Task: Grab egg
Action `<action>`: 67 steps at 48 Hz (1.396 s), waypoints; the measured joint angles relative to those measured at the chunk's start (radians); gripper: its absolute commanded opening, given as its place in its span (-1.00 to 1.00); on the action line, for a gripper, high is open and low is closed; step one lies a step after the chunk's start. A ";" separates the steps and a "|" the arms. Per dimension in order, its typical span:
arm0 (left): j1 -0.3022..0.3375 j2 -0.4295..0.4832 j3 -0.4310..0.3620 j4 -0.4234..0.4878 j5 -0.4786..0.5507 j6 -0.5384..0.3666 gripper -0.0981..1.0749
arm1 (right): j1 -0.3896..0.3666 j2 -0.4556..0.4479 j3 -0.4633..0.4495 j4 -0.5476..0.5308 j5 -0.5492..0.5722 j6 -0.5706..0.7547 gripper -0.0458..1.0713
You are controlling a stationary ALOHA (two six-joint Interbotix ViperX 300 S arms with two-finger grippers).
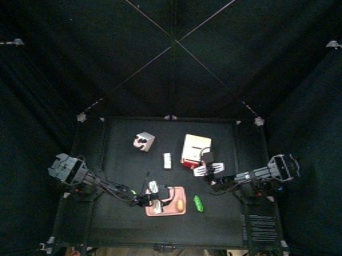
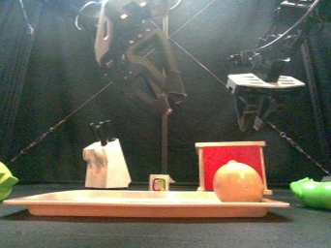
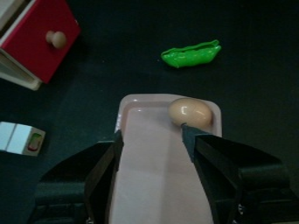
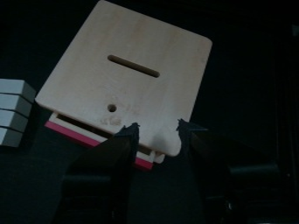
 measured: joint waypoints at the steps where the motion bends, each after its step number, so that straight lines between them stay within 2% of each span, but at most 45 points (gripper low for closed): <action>1: 0.005 0.009 -0.012 -0.026 0.000 0.003 0.70 | 0.000 0.000 0.003 0.003 0.000 0.000 0.50; 16: 0.015 0.109 -0.106 -0.339 0.015 -0.008 0.70 | 0.011 -0.018 0.018 0.017 0.002 0.000 0.50; 27: 0.038 0.164 -0.141 -0.512 0.002 -0.034 0.70 | 0.017 -0.031 0.038 0.026 0.002 0.000 0.50; 50: 0.112 0.230 -0.172 -0.657 -0.135 -0.077 0.70 | 0.026 -0.054 0.066 0.046 0.002 0.000 0.50; 58: 0.127 0.238 -0.172 -0.726 -0.158 -0.077 0.70 | 0.026 -0.054 0.066 0.049 0.002 0.000 0.50; 67: 0.138 0.239 -0.172 -0.742 -0.164 -0.077 0.70 | 0.028 -0.055 0.071 0.048 0.002 0.000 0.50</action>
